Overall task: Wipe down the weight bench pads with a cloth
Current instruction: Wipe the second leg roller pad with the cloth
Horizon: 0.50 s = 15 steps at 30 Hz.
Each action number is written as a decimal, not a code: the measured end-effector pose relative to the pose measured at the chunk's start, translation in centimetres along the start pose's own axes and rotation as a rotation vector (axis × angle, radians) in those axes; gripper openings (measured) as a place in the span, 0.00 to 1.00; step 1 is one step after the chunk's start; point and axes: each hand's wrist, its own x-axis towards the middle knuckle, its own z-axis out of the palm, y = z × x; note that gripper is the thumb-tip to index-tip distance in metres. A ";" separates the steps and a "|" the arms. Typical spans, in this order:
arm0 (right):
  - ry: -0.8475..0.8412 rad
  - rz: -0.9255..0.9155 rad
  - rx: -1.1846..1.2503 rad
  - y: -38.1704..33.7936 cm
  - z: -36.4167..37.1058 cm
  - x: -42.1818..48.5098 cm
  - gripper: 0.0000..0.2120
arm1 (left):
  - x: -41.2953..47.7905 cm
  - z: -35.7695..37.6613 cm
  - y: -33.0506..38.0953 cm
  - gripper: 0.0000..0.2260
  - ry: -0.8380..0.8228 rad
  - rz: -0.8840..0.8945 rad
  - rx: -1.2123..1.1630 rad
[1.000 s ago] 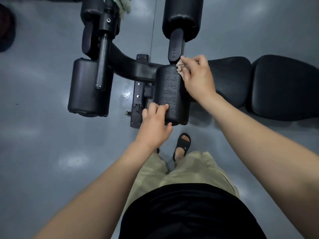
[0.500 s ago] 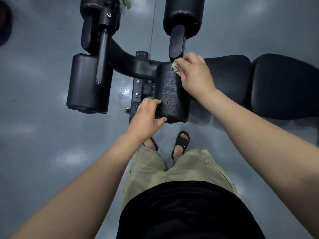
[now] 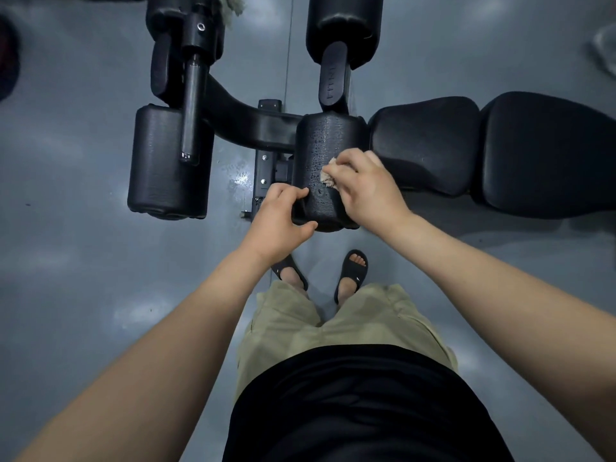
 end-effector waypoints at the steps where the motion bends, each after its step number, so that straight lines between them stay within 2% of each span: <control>1: -0.004 -0.003 0.014 -0.3 0.1 -0.6 0.13 | -0.1 0.0 0.0 0.27 -0.002 0.004 -0.003; 15: -0.032 -0.028 0.052 -2.3 0.6 -6.9 0.14 | -0.4 0.6 -0.1 0.26 0.033 -0.002 -0.065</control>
